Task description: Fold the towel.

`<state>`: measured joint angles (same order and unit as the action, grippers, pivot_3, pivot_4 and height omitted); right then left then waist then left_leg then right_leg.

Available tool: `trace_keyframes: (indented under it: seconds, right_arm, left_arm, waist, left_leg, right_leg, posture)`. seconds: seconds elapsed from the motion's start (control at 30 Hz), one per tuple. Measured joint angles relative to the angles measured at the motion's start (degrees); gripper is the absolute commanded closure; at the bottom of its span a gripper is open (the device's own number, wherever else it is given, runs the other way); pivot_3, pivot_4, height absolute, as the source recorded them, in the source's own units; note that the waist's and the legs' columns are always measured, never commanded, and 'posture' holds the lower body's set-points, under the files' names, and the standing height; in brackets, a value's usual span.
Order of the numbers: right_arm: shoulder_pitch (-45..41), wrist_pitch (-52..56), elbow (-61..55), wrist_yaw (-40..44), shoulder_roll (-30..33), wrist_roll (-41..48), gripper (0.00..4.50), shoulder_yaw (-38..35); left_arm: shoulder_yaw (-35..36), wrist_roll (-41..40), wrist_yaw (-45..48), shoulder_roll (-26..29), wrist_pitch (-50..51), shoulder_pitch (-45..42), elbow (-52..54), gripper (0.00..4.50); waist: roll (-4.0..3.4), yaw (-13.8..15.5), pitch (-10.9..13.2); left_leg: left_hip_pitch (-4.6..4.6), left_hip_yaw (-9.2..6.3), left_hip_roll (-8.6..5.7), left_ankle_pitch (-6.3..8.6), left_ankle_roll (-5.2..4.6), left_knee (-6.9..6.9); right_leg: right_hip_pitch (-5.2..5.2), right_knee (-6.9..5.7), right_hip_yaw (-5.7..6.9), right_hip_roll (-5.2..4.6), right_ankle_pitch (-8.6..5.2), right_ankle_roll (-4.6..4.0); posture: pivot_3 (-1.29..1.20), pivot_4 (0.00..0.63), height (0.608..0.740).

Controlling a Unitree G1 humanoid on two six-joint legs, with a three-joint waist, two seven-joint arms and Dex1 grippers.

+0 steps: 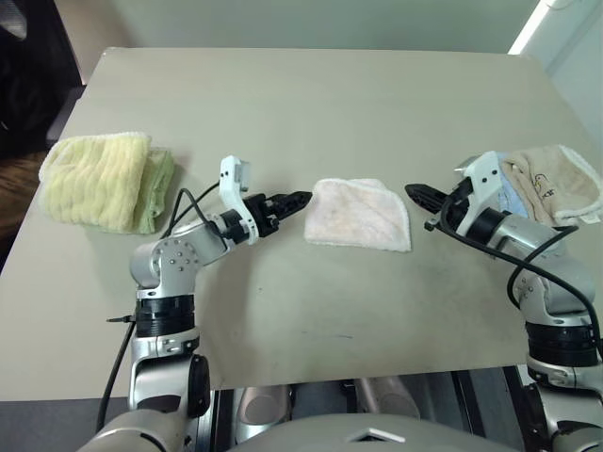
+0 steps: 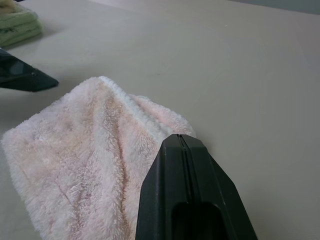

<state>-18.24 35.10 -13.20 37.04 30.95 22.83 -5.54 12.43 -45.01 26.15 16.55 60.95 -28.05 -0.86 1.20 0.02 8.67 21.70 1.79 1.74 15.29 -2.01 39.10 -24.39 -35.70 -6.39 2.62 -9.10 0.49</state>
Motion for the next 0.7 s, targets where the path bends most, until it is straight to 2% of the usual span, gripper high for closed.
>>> trace_keyframes:
  seconds: [0.13, 0.27, 0.57, 0.67, 0.7]
  right_arm:
    - [-0.06, 0.0, -0.01, -0.09, -0.05, 0.01, 4.5, 0.0]
    - [-0.06, 0.0, -0.03, -0.37, -0.06, 0.02, 4.5, 0.0]
    - [-0.06, 0.0, -0.57, -0.87, -0.08, 0.04, 4.5, 0.0]
    - [-0.06, 0.0, -0.66, -1.13, -0.08, 0.05, 4.5, -0.01]
    - [-0.06, 0.0, -0.66, -1.22, -0.08, 0.05, 4.5, -0.02]
  left_arm:
    - [-5.39, 1.24, 1.28, 0.12, 1.81, -0.03, -0.61, 0.02]
    - [-7.07, 1.91, 1.53, -0.46, 2.63, -1.58, -1.76, 0.02]
    - [-8.8, 3.08, 1.93, -6.64, 3.11, -3.45, -4.69, 0.02]
    - [-8.6, 3.12, 1.26, -7.64, 3.24, -3.67, -5.09, 0.57]
    - [-8.48, 3.13, 1.14, -7.82, 3.22, -3.67, -5.38, 0.92]
  waist:
    - [0.0, 0.07, 0.0]
    - [0.0, 0.19, 0.0]
    - [-0.01, 0.86, 0.0]
    - [-0.01, 0.86, 0.0]
    - [-0.01, 0.86, 0.0]
  left_leg:
    - [0.0, 0.0, -0.01, -0.01, 0.01, 0.03]
    - [-0.02, 0.0, -0.01, -0.04, -0.01, 0.02]
    - [-0.05, -0.01, -0.02, -0.07, -0.13, 0.05]
    - [-0.05, -0.01, -0.02, -0.08, -0.12, 0.02]
    - [-0.04, -0.01, -0.02, -0.08, -0.12, 0.02]
  right_leg:
    - [0.0, 0.0, 0.0, 0.0, 0.0, 0.01]
    - [0.04, 0.0, 0.0, 0.0, -0.01, 0.02]
    - [0.31, 0.31, -0.02, -0.01, -0.01, 0.14]
    - [0.35, 0.46, -0.01, -0.01, 0.05, 0.25]
    - [0.36, 0.49, -0.01, -0.01, 0.07, 0.29]
  posture:
    - [0.0, 0.15, 0.739]
    - [0.0, 0.15, 0.739]
    - [0.0, 0.15, 0.739]
    - [0.0, 0.15, 0.739]
    - [0.0, 0.15, 0.739]
